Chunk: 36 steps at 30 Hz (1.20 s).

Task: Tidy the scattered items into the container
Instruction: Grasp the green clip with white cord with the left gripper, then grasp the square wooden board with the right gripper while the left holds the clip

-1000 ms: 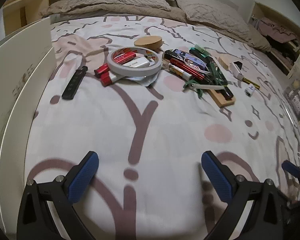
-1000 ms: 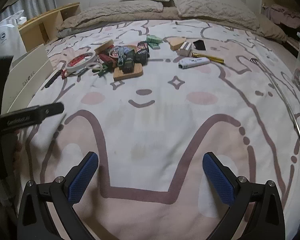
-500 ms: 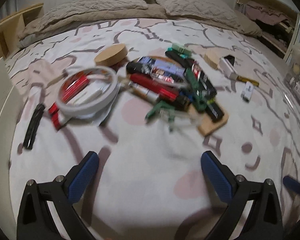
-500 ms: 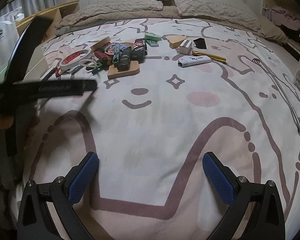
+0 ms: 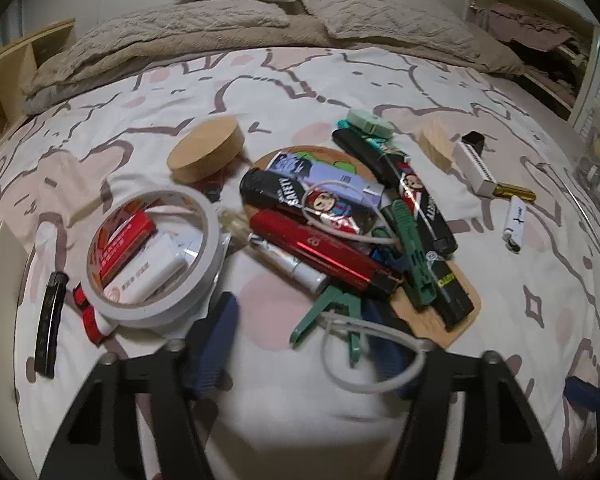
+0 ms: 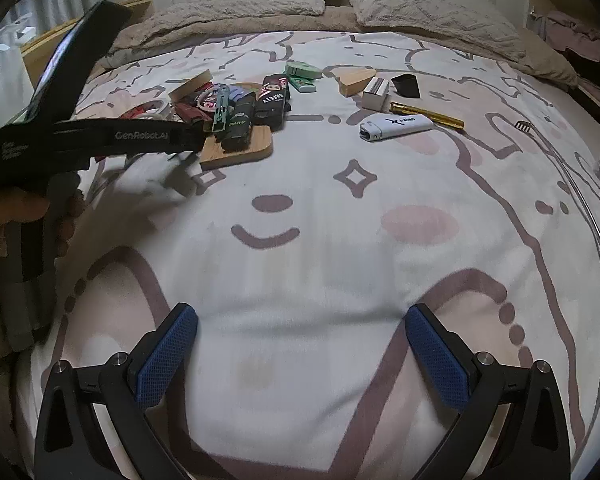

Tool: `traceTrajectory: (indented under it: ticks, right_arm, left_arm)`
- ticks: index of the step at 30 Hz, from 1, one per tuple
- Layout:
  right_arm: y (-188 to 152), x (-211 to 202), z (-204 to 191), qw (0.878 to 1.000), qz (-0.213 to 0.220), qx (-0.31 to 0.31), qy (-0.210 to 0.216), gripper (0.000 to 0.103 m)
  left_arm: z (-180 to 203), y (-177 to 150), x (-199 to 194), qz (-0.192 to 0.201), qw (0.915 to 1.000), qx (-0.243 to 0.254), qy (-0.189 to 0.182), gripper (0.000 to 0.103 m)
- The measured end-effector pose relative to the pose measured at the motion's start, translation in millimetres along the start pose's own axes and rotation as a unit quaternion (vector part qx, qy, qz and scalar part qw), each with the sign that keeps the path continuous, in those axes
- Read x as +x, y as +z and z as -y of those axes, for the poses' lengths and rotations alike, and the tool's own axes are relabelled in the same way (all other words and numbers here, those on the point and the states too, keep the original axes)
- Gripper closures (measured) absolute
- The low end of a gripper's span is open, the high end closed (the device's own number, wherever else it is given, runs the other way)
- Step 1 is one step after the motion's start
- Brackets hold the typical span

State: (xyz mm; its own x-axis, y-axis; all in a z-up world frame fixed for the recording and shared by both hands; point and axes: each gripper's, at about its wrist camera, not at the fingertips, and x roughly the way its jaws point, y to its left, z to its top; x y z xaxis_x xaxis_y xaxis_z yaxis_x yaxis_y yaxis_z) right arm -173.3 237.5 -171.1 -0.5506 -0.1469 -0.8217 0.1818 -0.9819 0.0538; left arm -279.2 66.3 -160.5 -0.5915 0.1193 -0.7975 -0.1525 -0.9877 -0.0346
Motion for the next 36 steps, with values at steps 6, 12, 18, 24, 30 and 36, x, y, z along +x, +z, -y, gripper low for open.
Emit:
traceTrajectory:
  ticks: [6,12,18,24,30,36]
  right_arm:
    - [7.4,6.4,-3.5,1.000,-0.006,-0.011,-0.003,0.000]
    - [19.4,13.1,-7.2,1.000,-0.013,-0.024,-0.002,0.000]
    - [40.8,27.4,-17.9,0.999,-0.014,-0.041,-0.007,0.000]
    - [67.0,46.3,-28.2,0.998,-0.024,-0.051,0.009,0.000]
    - [89.4,61.6,-41.2,0.998,-0.019,-0.065,0.013,0.000]
    - [93.7,68.1,-42.7,0.998,0.002,-0.065,0.020,0.000]
  left_arm:
    - [6.5,-3.1,-5.6,0.007,0.9996,0.024,-0.015,0.069]
    - [4.2,-9.4,-14.8,0.008,0.9990,0.028,-0.033,0.073]
    - [-2.4,-18.5,-28.5,0.010,0.9984,0.033,-0.044,0.073]
    - [-9.6,-25.2,-40.8,0.007,0.9977,0.040,-0.053,0.073]
    - [-11.8,-37.2,-58.6,0.008,0.9962,0.055,-0.068,0.073]
    - [-17.0,-58.7,-74.4,-0.002,0.9952,0.062,-0.076,0.073]
